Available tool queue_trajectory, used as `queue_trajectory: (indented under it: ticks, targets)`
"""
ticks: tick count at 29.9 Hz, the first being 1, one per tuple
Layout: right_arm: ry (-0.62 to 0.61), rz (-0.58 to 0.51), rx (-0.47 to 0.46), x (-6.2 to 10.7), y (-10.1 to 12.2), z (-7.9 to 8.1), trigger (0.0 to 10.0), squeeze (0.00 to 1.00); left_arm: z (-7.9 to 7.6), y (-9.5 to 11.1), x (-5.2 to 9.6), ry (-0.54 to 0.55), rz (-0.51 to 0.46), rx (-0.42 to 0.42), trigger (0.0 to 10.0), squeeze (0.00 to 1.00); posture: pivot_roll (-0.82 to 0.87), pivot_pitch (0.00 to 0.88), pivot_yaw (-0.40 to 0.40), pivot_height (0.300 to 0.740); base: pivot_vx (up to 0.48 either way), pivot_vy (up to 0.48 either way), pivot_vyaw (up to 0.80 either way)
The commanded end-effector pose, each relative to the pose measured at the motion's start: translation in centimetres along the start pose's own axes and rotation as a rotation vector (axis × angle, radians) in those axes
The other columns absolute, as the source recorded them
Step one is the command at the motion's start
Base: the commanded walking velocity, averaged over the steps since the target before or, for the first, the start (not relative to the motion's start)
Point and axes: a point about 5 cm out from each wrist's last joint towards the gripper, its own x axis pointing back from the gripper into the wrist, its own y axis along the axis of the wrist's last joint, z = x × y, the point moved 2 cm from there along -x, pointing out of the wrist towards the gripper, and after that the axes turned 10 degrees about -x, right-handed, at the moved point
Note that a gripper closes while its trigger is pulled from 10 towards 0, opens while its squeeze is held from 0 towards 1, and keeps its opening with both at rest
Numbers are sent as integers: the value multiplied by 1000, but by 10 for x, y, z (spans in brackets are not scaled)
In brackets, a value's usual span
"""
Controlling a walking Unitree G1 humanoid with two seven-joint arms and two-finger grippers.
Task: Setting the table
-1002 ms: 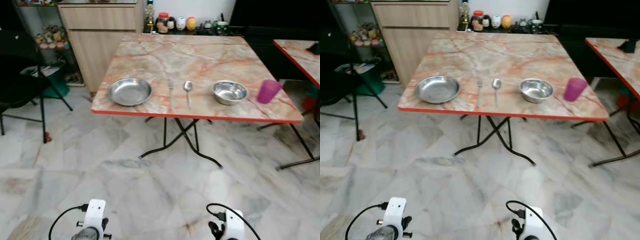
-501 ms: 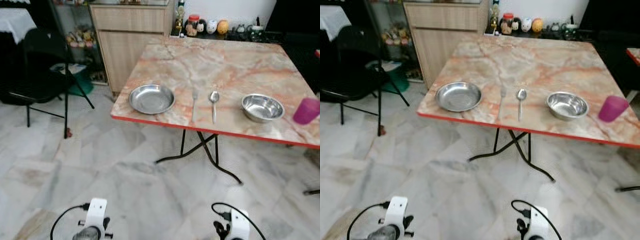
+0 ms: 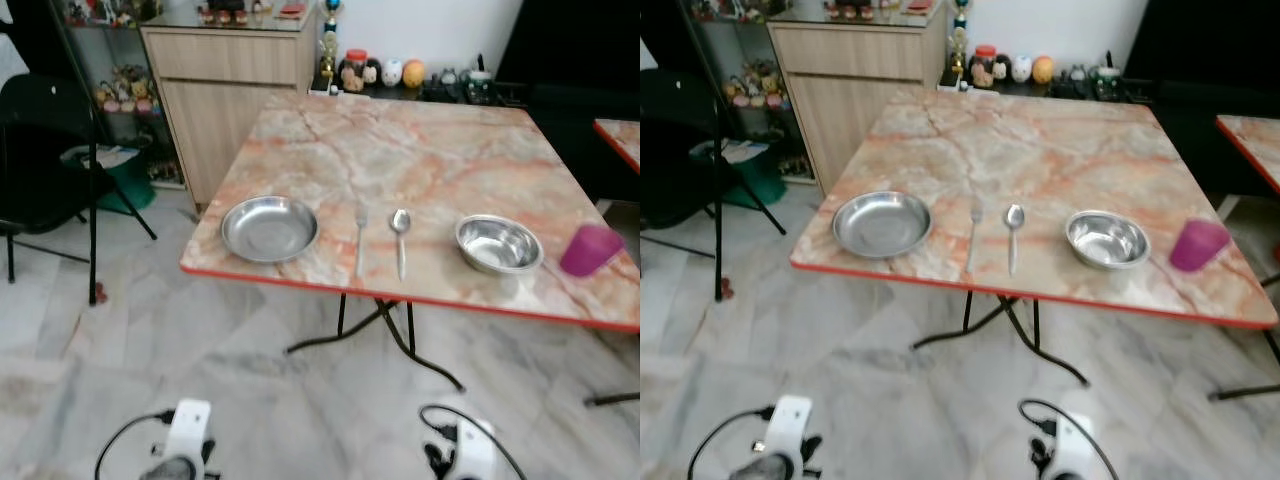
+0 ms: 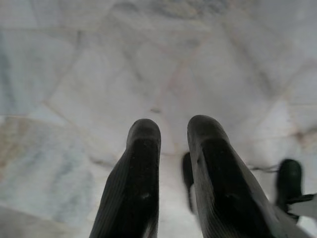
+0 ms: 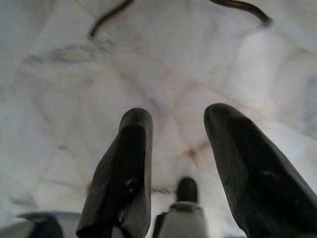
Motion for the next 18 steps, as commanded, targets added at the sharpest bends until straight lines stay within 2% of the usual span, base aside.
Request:
queue_trajectory:
  ticks: [1, 7, 18]
  targets:
    - [-38, -1, -2, 3, 0, -14, 10000, 0, -6, 3, -1, -18, -2, -5, 10000, 0, 49, 0, -30, 740, 259, 0, 0]
    - [-34, -1, -1, 3, -1, -13, 10000, 0, -7, 3, -1, -36, -2, -25, 10000, 0, 50, 0, -27, 740, 259, 0, 0]
    - [-37, -4, -7, 3, 0, -13, 10000, 0, -9, 2, 0, -47, -15, -2, 10000, 0, 50, 0, -29, 740, 0, 0, 0]
